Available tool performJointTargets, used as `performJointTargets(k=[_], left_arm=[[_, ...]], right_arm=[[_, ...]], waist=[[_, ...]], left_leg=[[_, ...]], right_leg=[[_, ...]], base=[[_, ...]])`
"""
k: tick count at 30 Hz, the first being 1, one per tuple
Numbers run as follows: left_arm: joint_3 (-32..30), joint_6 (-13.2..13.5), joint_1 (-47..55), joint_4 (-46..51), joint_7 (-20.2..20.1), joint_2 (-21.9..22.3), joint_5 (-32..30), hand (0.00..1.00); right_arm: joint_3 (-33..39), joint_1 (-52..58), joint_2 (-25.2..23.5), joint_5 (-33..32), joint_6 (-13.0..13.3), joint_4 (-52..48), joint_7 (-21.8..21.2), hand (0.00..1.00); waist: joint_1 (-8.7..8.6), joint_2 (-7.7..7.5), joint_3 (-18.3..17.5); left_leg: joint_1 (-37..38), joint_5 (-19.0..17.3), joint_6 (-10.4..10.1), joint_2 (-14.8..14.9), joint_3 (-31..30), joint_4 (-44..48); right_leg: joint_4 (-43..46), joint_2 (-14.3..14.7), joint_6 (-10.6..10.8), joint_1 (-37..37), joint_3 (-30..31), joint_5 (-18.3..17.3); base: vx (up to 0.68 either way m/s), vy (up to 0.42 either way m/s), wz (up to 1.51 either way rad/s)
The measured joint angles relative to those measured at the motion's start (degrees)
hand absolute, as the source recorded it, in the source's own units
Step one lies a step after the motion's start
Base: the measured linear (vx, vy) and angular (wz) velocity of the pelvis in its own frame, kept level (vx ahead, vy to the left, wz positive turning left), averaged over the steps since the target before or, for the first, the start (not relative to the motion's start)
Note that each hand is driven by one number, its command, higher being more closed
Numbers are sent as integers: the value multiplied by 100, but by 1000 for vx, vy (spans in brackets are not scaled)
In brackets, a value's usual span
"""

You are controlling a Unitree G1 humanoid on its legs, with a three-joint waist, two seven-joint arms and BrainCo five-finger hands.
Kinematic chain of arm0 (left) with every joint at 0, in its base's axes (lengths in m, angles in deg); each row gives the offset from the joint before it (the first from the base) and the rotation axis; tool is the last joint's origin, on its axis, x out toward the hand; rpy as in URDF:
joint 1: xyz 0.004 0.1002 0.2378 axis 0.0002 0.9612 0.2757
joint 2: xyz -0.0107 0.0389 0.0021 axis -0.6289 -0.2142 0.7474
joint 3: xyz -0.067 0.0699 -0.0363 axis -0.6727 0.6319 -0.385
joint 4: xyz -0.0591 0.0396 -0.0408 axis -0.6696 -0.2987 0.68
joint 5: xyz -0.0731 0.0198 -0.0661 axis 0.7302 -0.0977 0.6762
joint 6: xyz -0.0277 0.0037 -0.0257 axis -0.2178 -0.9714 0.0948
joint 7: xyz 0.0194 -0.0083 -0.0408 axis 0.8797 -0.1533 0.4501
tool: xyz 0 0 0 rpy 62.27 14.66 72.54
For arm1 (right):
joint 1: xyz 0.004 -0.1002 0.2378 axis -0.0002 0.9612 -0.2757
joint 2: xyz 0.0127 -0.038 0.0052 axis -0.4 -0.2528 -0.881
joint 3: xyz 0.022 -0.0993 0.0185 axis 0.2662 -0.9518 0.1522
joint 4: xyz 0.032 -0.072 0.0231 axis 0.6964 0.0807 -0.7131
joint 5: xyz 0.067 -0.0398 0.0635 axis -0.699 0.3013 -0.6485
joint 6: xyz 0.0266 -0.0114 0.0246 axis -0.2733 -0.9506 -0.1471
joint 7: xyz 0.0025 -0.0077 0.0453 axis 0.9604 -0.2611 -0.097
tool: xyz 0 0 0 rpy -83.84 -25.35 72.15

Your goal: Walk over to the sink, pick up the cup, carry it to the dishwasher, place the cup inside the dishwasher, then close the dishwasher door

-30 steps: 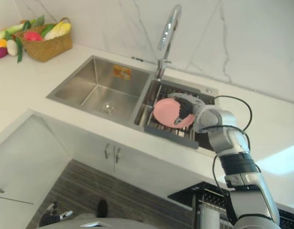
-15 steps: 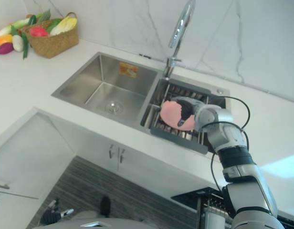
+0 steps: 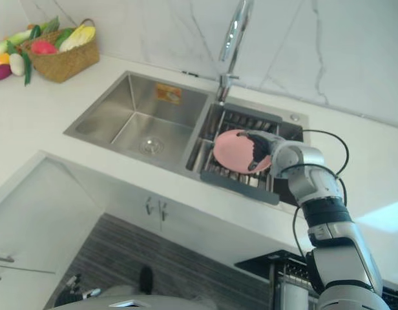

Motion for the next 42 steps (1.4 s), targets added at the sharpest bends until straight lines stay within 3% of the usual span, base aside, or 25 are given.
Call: performJointTargets(k=[6, 8, 18, 24, 42], left_arm=[[-60, -217, -411, 225, -46, -174, 288, 0], [-77, -272, -535, 232, -39, -326, 393, 0], [-274, -259, -604, 230, -63, -362, 504, 0], [-273, -184, -607, 238, -63, -362, 504, 0], [-277, -188, -631, 241, -66, -364, 496, 0]], right_arm=[[0, -519, 122, 13, -206, -10, 257, 0], [5, -712, 149, 23, -273, -13, 495, 0], [3, -931, 338, 395, -240, -18, 929, 0], [-6, -1108, 485, 447, -229, -20, 896, 0], [-16, -1030, 843, 116, -231, -300, 64, 0]], waist=[[149, 216, 218], [136, 205, 394], [250, 167, 544], [207, 186, 644], [67, 204, 680]], left_leg=[[-555, 108, -71, 186, 126, 2], [-642, 136, -106, 304, 480, 3], [-744, 125, -82, 313, 695, 38], [-739, 109, -101, 328, 717, 34], [-672, 82, -95, 328, 754, 2]], right_leg=[[85, 121, -98, -612, 46, 177], [64, 146, -115, -685, 41, 221], [-112, 149, -95, -772, 137, 334], [-119, 156, -95, -784, 167, 332], [-102, 154, -96, -749, 212, 330]], base=[[-85, -21, -3], [-87, -19, 3], [23, 1, -6], [24, -7, -3], [0, 0, 0]])
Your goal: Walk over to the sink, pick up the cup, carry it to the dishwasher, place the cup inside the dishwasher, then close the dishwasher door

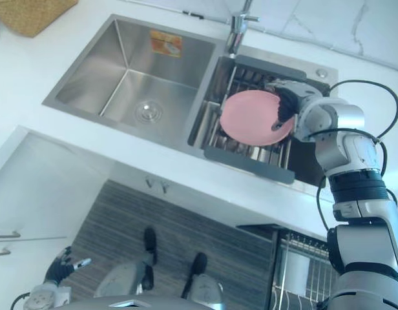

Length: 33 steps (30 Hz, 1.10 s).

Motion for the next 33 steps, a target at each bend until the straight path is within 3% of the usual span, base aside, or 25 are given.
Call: performJointTargets(k=[8, 33], left_arm=[[3, -4, 1, -3, 2, -39, -7, 0], [65, 0, -18, -8, 125, -164, 6, 0]], right_arm=[[0, 316, 34, -175, 15, -175, -219, 0], [-80, 426, 275, -236, 23, -621, -364, 0]], waist=[[-78, -4, -3], [-190, -7, -12]], left_leg=[[37, -3, -2, 3, 32, -2], [-109, 18, 17, 16, 117, -1]], right_leg=[[12, -3, -5, 20, 29, 1], [56, -6, -10, -202, 142, 5]], base=[[0, 0, -1], [3, -1, -2]])
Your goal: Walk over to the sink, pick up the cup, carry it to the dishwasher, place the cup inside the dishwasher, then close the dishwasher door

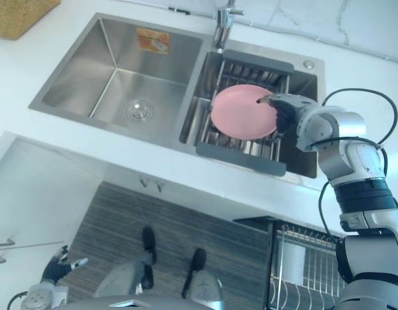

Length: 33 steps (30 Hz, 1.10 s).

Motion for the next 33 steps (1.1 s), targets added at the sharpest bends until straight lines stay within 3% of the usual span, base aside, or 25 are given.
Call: performJointTargets(k=[21, 33], left_arm=[[1, -3, -17, 1, 134, -30, -1, 0], [8, -3, -31, -1, 250, -29, -3, 0]], right_arm=[[-18, 597, 39, -112, 103, -318, -101, 0], [-17, 826, 39, -87, 122, -438, -116, 0]], waist=[[-96, 13, -7], [-131, 103, -61]], left_leg=[[-20, 0, -2, -6, -14, 0], [-18, 0, -3, -6, -11, 0]], right_leg=[[2, 0, 0, -13, -12, -2], [7, -1, 0, -14, -9, -2]], base=[[0, 0, 0], [0, 0, 0]])
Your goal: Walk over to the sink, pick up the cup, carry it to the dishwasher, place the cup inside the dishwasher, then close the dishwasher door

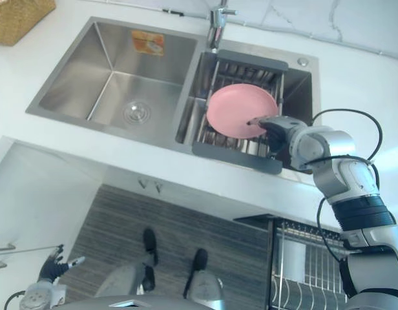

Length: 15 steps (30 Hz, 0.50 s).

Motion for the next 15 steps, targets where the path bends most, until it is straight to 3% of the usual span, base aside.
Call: performJointTargets(k=[15], left_arm=[[173, -1, -24, -4, 118, 1, 0, 0]], right_arm=[[0, 42, -1, 11, 98, 0, 65, 0]], waist=[[5, 32, -19]], left_leg=[[-6, -9, -12, 0, 0, 0]], right_leg=[[-4, -1, -2, -6, -2, -4]], base=[[0, 0, 0]])
